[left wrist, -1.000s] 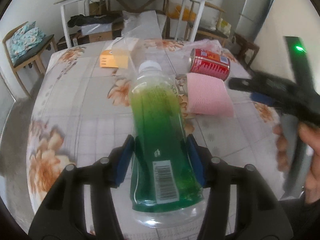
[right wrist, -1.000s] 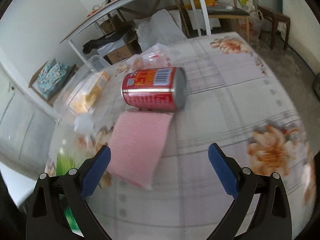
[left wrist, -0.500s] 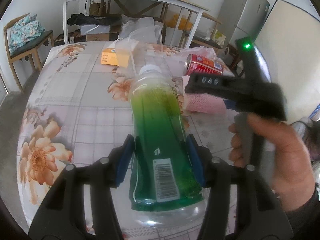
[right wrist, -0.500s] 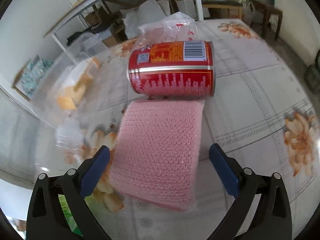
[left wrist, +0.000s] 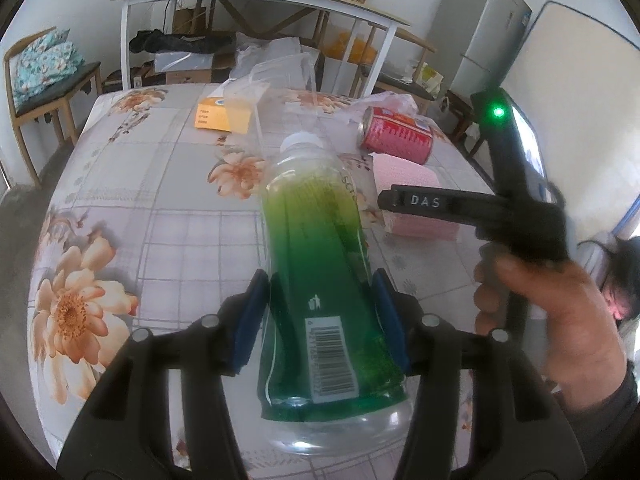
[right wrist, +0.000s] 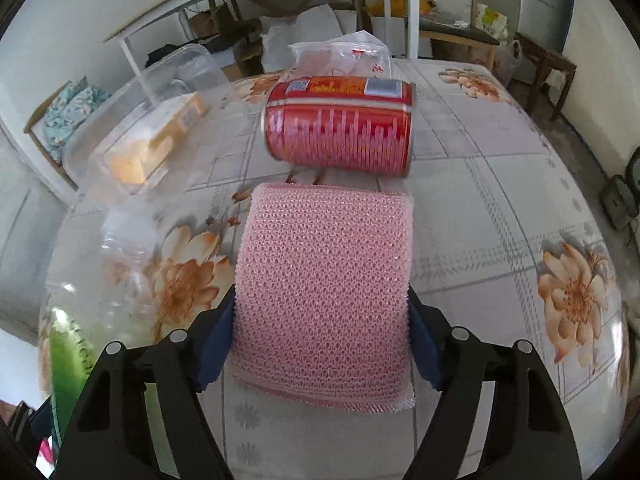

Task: Collect trash
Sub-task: 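Carry the green bottle and pink sponge with both grippers to the blue basket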

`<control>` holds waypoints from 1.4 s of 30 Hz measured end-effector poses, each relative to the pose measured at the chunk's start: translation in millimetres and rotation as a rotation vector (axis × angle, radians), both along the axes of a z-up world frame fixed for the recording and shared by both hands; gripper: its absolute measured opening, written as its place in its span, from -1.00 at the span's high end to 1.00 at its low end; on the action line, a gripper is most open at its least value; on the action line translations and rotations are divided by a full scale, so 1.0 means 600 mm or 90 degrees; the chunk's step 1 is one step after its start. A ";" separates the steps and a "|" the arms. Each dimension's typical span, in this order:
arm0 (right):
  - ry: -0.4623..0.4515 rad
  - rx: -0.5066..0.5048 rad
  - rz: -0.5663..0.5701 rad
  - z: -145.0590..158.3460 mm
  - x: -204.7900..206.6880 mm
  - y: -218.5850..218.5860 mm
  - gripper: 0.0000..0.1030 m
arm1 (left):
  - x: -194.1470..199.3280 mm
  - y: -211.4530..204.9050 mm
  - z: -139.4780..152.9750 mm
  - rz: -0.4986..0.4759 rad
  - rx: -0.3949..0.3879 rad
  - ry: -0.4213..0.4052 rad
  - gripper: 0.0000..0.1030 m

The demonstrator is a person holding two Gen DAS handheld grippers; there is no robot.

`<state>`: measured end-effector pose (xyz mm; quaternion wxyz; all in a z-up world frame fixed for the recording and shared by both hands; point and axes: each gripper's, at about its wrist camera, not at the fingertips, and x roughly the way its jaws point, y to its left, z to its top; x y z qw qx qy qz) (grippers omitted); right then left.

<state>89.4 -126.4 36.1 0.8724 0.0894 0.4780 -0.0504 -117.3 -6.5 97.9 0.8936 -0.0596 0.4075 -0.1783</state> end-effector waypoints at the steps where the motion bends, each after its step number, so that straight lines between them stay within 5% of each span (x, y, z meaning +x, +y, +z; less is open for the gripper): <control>1: -0.003 0.008 0.002 0.003 -0.008 -0.002 -0.41 | -0.004 -0.002 0.000 0.001 0.004 -0.003 0.03; 10: -0.049 0.013 0.023 0.039 -0.057 -0.009 -0.41 | -0.050 0.006 0.022 0.014 -0.005 -0.019 0.10; 20: -0.065 0.028 0.044 0.051 -0.080 0.001 -0.41 | -0.070 0.008 0.056 0.028 0.046 -0.031 0.28; 28: -0.069 0.033 0.039 0.057 -0.086 -0.012 -0.41 | -0.048 -0.005 0.039 -0.021 0.093 0.036 0.27; 30: -0.069 0.034 0.037 0.056 -0.086 -0.014 -0.41 | -0.038 -0.015 0.039 -0.029 0.113 0.053 -0.12; 31: -0.068 0.035 0.037 0.056 -0.086 -0.015 -0.41 | -0.029 -0.023 0.039 -0.038 0.125 0.068 -0.62; 32: -0.069 0.037 0.037 0.057 -0.087 -0.016 -0.41 | -0.024 -0.031 0.037 -0.044 0.142 0.074 -0.71; 37: -0.069 0.038 0.036 0.059 -0.088 -0.018 -0.41 | 0.011 -0.058 0.019 -0.073 0.166 0.119 -0.68; 39: -0.070 0.039 0.035 0.059 -0.088 -0.020 -0.42 | 0.021 -0.071 0.004 -0.082 0.182 0.137 -0.18; 42: -0.071 0.041 0.034 0.061 -0.089 -0.024 -0.42 | 0.019 -0.084 -0.002 -0.088 0.212 0.128 -0.12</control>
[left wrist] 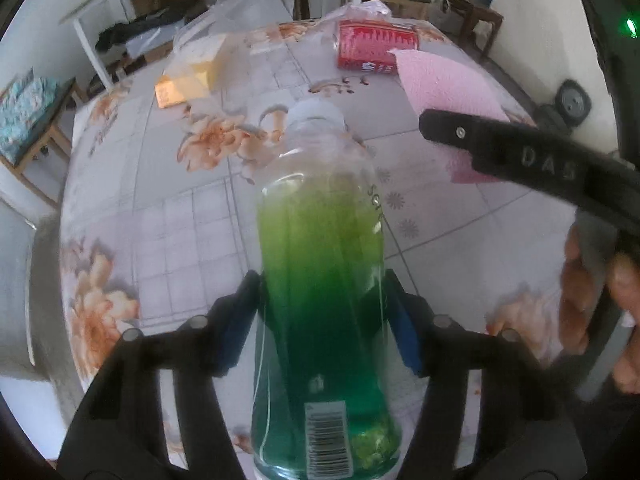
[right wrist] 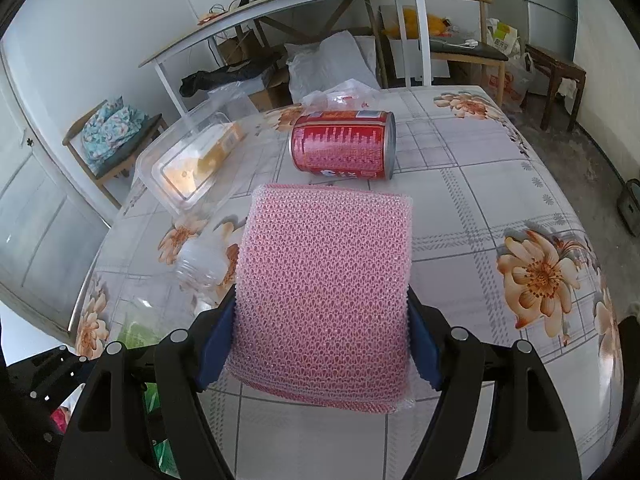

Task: Collect trash
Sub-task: 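Carry the green bottle and pink sponge with both grippers to the blue basket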

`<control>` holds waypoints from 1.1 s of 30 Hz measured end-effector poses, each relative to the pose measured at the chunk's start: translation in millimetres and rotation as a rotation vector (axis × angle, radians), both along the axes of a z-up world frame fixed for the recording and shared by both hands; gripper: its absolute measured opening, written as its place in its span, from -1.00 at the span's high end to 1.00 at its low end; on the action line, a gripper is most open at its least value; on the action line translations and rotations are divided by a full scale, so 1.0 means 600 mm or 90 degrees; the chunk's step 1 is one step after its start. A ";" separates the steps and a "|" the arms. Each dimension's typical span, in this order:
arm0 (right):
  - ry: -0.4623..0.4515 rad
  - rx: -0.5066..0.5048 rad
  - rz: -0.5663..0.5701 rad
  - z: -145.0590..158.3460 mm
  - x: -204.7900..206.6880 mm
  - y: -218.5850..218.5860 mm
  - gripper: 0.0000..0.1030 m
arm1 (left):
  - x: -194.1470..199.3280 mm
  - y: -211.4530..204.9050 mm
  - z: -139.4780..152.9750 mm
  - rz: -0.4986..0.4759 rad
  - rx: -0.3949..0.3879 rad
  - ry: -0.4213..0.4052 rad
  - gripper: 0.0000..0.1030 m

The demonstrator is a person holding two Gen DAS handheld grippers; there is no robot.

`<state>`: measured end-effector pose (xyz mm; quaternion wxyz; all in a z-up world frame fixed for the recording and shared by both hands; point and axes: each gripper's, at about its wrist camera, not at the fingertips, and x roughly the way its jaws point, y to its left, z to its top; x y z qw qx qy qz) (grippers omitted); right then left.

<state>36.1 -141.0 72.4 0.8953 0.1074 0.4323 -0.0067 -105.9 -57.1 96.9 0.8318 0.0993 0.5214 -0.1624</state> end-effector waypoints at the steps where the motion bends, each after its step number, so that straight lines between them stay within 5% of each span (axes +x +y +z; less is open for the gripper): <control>1: 0.000 0.001 0.000 0.000 0.000 0.000 -0.42 | -0.004 -0.001 0.001 0.001 0.003 -0.004 -0.11; 11: -0.013 0.005 0.030 0.009 -0.006 0.022 -0.41 | -0.068 0.060 0.091 0.044 -0.034 -0.077 -0.10; 20: -0.056 0.005 0.133 0.048 -0.045 0.113 -0.41 | -0.279 0.298 0.144 0.234 -0.025 -0.123 -0.11; 24: -0.082 0.021 0.208 0.074 -0.083 0.182 -0.41 | -0.413 0.438 0.079 0.370 0.008 -0.058 -0.11; 28: -0.088 0.045 0.311 0.091 -0.137 0.288 -0.41 | -0.576 0.551 -0.045 0.506 0.019 0.062 -0.11; 33: -0.085 0.059 0.431 0.090 -0.213 0.443 -0.42 | -0.706 0.638 -0.199 0.629 0.025 0.126 -0.11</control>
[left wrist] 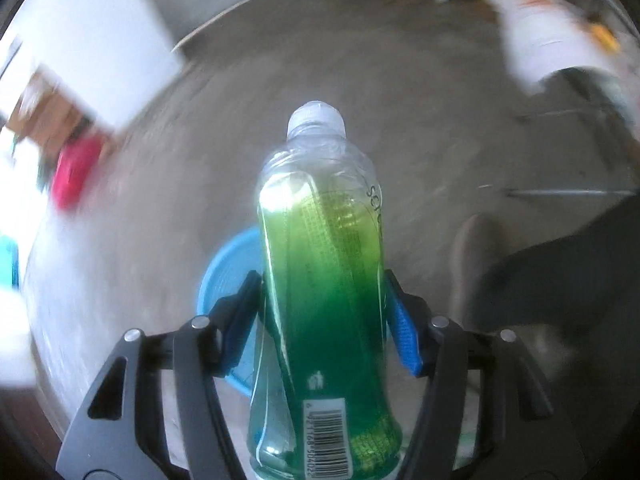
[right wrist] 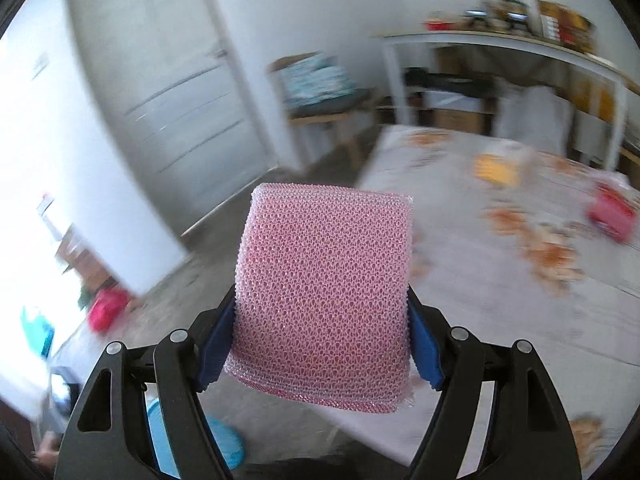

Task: Collect trash
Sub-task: 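Carry the green bottle and pink sponge with both grippers to the blue basket, then open the left gripper to drop the green bottle into the basket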

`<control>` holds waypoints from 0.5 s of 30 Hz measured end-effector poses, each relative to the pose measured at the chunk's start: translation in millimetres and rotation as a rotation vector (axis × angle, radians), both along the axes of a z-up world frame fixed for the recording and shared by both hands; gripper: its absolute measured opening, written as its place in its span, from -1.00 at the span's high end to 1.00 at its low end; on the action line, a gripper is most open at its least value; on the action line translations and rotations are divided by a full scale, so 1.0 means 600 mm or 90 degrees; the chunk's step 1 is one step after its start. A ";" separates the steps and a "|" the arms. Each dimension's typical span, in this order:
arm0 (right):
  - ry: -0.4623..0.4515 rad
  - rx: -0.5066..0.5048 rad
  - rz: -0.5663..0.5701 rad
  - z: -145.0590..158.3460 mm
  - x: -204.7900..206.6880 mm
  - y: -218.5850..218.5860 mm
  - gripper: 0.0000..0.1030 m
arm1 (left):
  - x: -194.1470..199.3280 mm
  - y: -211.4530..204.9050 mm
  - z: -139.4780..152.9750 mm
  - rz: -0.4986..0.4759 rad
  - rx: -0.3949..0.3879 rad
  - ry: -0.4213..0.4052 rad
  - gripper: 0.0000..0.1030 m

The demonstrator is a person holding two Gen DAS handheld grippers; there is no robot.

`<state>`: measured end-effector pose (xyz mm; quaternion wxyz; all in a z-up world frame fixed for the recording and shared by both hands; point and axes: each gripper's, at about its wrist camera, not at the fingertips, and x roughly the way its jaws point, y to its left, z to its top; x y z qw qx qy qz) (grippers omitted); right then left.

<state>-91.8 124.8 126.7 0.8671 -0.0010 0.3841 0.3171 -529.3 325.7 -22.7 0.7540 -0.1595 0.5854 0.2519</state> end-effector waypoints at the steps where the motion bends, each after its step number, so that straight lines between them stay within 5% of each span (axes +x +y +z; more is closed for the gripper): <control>1: 0.004 0.003 0.013 -0.004 -0.012 0.022 -0.42 | -0.022 0.014 -0.037 0.020 -0.011 -0.005 -0.11; 6: 0.055 0.014 0.085 -0.056 -0.091 0.171 -0.42 | -0.078 0.050 -0.138 0.094 -0.018 -0.025 -0.11; 15: 0.100 -0.050 0.203 -0.169 -0.238 0.338 -0.42 | -0.093 0.070 -0.225 0.147 -0.016 -0.044 -0.14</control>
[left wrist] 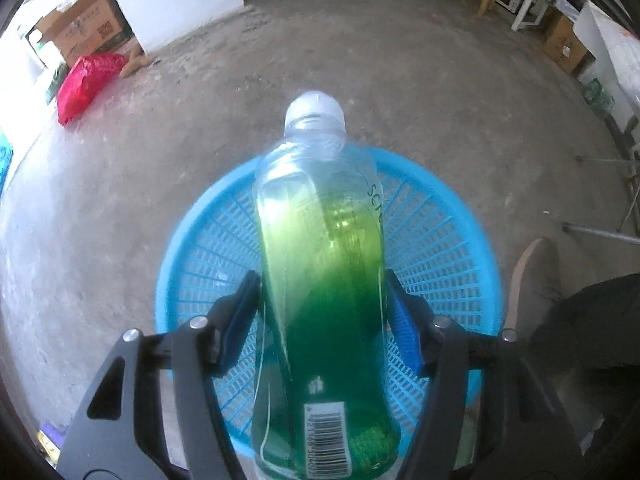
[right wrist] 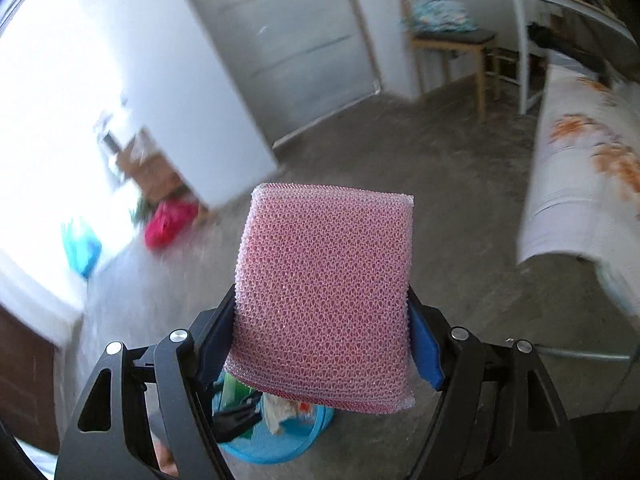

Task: Collect trash
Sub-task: 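Open the left gripper to drop the green bottle into the basket, then open the right gripper to drop the pink sponge into the basket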

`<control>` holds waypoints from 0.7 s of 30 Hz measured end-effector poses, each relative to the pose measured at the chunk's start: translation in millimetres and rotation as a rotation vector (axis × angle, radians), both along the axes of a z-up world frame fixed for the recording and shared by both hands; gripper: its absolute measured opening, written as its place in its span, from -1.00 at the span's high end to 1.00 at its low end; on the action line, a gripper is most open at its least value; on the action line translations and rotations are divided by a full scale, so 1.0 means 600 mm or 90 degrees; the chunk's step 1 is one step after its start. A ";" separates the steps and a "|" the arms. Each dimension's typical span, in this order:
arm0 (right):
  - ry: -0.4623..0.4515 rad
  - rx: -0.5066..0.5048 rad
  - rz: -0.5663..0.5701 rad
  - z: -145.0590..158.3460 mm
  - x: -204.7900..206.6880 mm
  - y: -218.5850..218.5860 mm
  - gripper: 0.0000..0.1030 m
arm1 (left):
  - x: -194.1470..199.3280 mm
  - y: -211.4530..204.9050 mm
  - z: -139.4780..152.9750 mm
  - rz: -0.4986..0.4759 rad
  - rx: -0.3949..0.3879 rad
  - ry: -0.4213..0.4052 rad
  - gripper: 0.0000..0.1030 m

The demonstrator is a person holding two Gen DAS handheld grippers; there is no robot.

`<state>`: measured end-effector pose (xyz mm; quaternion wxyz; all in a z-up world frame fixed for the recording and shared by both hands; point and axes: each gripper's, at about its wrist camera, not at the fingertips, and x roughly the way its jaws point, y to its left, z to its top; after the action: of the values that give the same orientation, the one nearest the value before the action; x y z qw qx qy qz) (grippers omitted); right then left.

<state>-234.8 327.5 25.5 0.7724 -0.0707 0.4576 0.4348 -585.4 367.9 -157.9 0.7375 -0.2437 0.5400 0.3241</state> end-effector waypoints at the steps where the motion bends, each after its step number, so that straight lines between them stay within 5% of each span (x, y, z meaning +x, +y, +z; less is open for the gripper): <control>1: 0.001 -0.013 0.012 -0.014 -0.010 0.009 -0.42 | -0.001 0.002 -0.004 0.006 -0.003 -0.001 -0.14; 7: 0.003 -0.054 0.044 -0.050 -0.030 0.030 -0.42 | -0.019 0.006 -0.021 0.018 -0.031 -0.005 -0.49; 14: -0.014 -0.085 0.074 -0.066 -0.049 0.049 -0.42 | -0.057 0.010 0.013 0.048 -0.014 -0.057 -0.49; 21: -0.026 -0.134 0.156 -0.095 -0.110 0.088 -0.42 | -0.112 0.035 0.075 0.113 0.054 -0.106 -0.49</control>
<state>-301.0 380.2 -31.4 0.7109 -0.2154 0.4728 0.4740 -652.7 388.8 -113.0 0.7579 -0.2849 0.4390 0.3894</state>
